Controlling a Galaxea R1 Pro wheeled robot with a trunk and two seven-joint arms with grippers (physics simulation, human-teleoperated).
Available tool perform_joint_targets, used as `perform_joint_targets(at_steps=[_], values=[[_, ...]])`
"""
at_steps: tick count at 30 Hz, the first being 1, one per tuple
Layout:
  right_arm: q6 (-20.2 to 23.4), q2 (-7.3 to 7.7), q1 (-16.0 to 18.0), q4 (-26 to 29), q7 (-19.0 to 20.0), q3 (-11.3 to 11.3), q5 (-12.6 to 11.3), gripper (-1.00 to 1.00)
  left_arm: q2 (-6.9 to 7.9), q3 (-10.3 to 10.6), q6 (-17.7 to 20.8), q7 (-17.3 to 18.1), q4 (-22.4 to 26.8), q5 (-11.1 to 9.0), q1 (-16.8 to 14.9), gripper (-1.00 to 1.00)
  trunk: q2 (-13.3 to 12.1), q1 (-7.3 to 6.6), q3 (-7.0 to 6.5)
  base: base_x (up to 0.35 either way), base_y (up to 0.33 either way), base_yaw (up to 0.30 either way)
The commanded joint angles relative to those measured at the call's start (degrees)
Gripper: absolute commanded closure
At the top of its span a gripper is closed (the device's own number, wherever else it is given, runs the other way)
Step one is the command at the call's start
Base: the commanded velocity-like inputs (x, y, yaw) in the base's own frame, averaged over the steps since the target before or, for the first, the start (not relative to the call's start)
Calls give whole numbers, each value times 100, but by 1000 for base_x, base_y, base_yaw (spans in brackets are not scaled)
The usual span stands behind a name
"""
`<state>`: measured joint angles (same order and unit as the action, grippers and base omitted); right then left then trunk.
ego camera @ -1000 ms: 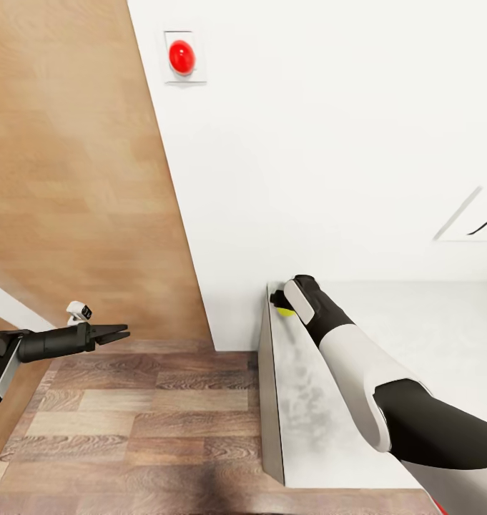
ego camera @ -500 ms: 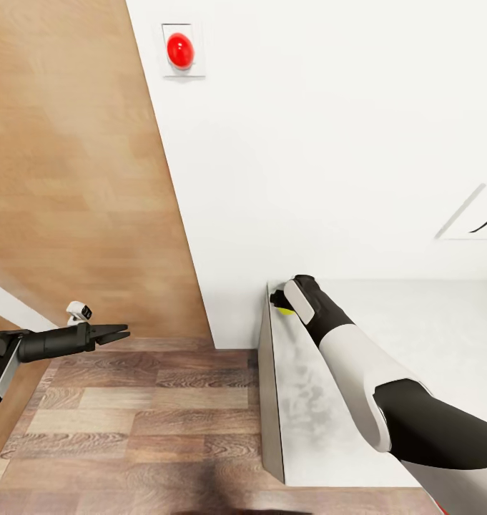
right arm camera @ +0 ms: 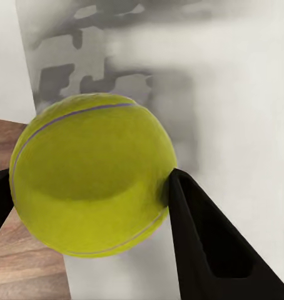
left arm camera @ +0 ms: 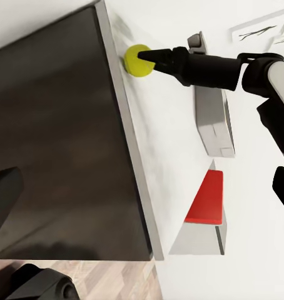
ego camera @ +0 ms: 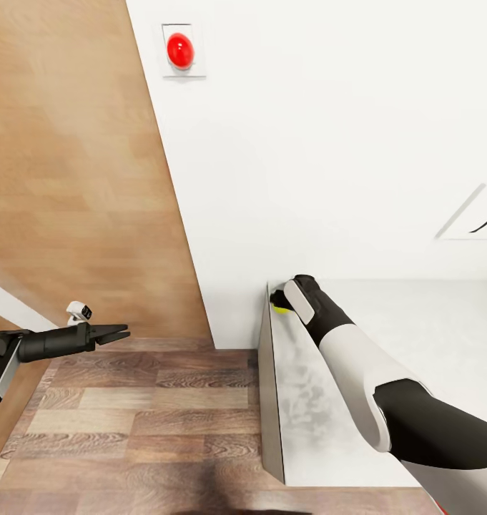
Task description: Put all the toys in the child's room - the three board games (two on the bed and one on the table), the two jigsaw puzzles on the table, and the tennis ball on the table - inside the toy box on the table in the child's room.
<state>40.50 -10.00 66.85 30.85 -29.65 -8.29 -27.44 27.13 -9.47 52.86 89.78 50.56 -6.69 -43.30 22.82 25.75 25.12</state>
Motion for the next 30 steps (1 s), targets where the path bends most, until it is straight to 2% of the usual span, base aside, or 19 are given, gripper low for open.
perform_joint_targets(at_steps=[1, 16, 20, 24, 30], values=[[-5, 0, 4, 5, -68, -17, -95, 100, 3, 1, 60, 22, 2, 1, -3, -100, 9, 3, 6, 0, 0, 0], [9, 16, -5, 288, -84, -16, -95, 100, -3, 7, 58, 22, 5, 1, -3, -100, 9, 3, -125, 0, 0, 0], [75, 63, -12, 409, -79, -9, -118, 100, -4, 7, 58, 22, 6, 1, -3, -100, 9, 3, -163, 0, 0, -50], [652, 99, -81, 1139, -71, 31, -176, 100, -3, 7, 58, 22, 6, 1, -3, -100, 9, 3, -198, 0, 0, -157], [1225, 124, -248, 2202, -59, 54, -211, 100, -1, 7, 58, 22, 4, 1, -3, -100, 9, 3, -247, 0, 0, -200]])
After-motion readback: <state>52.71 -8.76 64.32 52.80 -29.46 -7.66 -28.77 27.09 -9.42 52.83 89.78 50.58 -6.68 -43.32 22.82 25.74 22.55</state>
